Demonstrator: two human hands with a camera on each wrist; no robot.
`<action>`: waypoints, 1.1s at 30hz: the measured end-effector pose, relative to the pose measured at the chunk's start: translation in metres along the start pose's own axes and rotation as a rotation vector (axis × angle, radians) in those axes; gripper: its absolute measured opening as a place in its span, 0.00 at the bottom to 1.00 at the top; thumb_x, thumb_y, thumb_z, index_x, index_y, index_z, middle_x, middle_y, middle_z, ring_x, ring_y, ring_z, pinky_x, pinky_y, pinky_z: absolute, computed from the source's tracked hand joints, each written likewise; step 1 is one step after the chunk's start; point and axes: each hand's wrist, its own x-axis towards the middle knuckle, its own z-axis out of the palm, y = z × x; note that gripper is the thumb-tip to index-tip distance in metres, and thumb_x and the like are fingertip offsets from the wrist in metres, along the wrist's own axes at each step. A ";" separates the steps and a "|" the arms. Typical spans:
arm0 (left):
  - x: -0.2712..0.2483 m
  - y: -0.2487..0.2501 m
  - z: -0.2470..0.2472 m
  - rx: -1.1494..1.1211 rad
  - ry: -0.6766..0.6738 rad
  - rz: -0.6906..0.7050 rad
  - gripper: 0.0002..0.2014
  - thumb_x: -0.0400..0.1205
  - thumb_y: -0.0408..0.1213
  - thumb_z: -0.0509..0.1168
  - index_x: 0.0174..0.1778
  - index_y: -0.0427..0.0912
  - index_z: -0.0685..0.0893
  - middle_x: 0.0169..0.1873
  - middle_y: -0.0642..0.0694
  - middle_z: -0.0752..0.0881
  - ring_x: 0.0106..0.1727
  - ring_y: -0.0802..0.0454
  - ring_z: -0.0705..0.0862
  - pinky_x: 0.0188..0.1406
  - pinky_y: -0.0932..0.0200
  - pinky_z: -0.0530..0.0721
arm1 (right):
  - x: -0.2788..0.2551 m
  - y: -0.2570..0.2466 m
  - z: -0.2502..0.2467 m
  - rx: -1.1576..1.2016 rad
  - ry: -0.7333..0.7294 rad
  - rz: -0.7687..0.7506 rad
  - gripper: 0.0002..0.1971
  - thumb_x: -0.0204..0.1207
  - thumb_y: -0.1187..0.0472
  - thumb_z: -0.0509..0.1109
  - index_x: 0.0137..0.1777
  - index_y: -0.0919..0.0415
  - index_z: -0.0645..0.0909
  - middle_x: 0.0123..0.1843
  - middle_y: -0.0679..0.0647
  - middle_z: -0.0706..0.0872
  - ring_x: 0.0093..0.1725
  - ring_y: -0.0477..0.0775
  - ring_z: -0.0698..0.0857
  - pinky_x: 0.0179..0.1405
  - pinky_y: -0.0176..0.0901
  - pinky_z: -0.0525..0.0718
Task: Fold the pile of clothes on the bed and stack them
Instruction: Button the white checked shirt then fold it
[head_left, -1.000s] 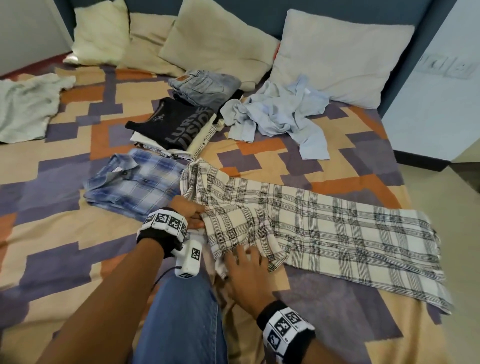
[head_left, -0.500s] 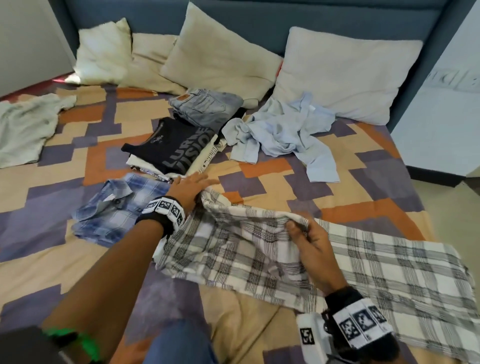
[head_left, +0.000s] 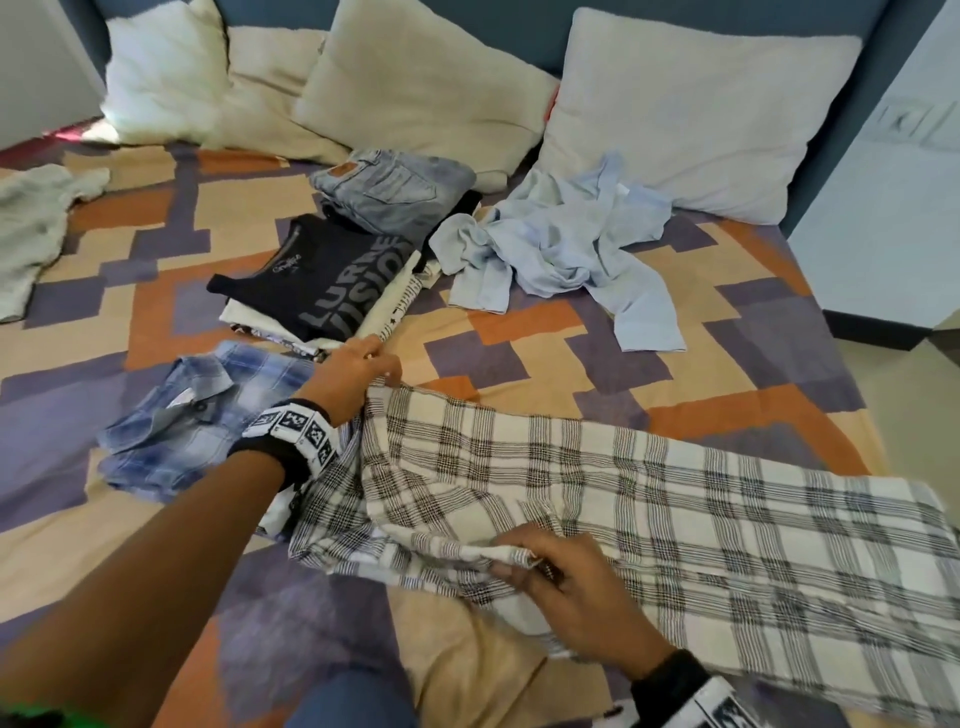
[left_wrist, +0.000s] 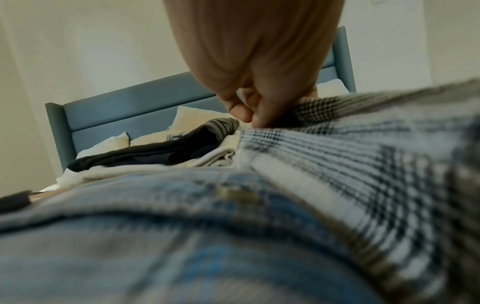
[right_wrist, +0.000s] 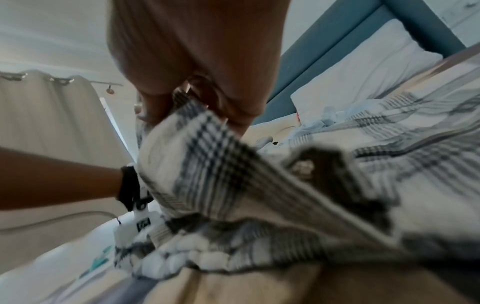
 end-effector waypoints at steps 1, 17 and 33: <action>-0.002 0.000 -0.001 -0.002 0.010 0.063 0.14 0.74 0.19 0.69 0.44 0.45 0.89 0.53 0.42 0.80 0.53 0.41 0.78 0.48 0.49 0.77 | 0.003 -0.007 -0.002 0.052 0.032 0.023 0.15 0.77 0.37 0.68 0.57 0.41 0.86 0.37 0.54 0.88 0.26 0.49 0.76 0.24 0.42 0.69; -0.011 0.005 0.005 0.035 -0.128 -0.024 0.13 0.81 0.52 0.67 0.61 0.61 0.82 0.61 0.63 0.79 0.65 0.51 0.69 0.66 0.45 0.60 | 0.049 0.062 -0.094 0.538 0.591 0.810 0.18 0.73 0.59 0.78 0.59 0.67 0.82 0.56 0.64 0.90 0.55 0.64 0.88 0.63 0.65 0.83; -0.011 0.087 -0.023 -0.020 -0.171 0.014 0.27 0.82 0.42 0.67 0.78 0.51 0.69 0.71 0.47 0.72 0.72 0.46 0.73 0.71 0.45 0.68 | -0.015 0.044 -0.080 0.856 0.564 0.750 0.24 0.74 0.56 0.74 0.68 0.65 0.77 0.57 0.61 0.91 0.57 0.66 0.88 0.53 0.62 0.88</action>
